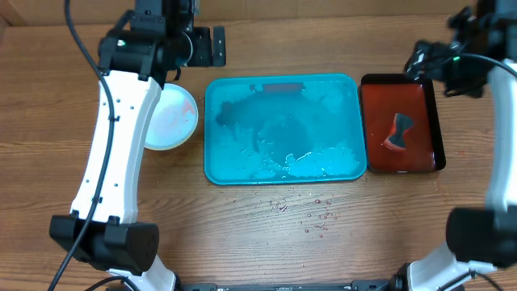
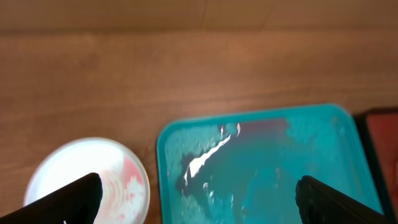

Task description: Clean dirty plates on tray and stack at the side

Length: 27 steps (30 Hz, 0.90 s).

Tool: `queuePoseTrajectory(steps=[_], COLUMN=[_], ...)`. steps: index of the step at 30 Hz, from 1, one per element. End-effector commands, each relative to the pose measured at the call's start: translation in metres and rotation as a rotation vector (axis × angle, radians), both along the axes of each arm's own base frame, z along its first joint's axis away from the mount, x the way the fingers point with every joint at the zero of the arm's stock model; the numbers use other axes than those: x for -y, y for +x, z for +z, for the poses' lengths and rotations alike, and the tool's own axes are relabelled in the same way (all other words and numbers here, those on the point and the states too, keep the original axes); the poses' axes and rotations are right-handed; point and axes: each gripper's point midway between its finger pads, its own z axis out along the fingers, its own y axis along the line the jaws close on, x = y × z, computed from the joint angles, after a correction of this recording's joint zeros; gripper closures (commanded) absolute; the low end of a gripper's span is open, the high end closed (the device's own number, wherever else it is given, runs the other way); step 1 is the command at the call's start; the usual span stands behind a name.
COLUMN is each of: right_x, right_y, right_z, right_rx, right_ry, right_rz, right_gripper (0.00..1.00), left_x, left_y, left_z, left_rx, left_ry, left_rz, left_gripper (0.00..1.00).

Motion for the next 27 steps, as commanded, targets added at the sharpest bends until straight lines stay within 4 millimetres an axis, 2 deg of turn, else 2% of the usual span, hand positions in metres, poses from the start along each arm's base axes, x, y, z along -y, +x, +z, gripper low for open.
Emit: queuePoseTrajectory(steps=[1,2,5,9,12,18,20,22,25,27], right_x=[-0.011,-0.014,-0.021,-0.027,-0.030,-0.032,-0.024,-0.023,-0.021,-0.021], right_y=[-0.050,-0.071,-0.113,-0.152,-0.173,-0.190,-0.196,-0.197,-0.183,-0.169], right_z=[0.108,0.129,0.174,0.202,0.214,0.223,0.225,0.227,0.229,0.216], right_rx=[0.248,0.296,0.445,0.557,0.613,0.659,0.666,0.686,0.771,0.826], right_ry=[-0.026,-0.033,-0.057,-0.075,-0.084,-0.092,-0.137,-0.144,-0.155,-0.157], right_rz=[0.013,0.013,0.014,0.015,0.015,0.015,-0.022,-0.026,-0.026,-0.019], right_gripper=[0.00,0.00,0.00,0.00,0.00,0.00,0.00,0.00,0.00,0.00], left_x=[0.001,0.002,0.002,0.002,0.002,0.002,0.002,0.002,0.002,0.002], left_y=[-0.002,-0.002,-0.002,-0.002,-0.002,-0.002,-0.002,-0.002,-0.002,-0.002], left_z=[0.016,0.014,0.013,0.013,0.013,0.013,0.013,0.013,0.013,0.013], left_rx=[0.036,0.033,0.028,0.028,0.028,0.028,0.028,0.028,0.028,0.028], left_ry=[0.008,-0.002,0.001,0.002,0.001,0.001,0.002,0.002,0.001,0.002], left_rz=[-0.022,-0.018,-0.019,-0.019,-0.019,-0.019,-0.019,-0.019,-0.019,-0.019], left_gripper=[0.00,0.00,0.00,0.00,0.00,0.00,0.00,0.00,0.00,0.00])
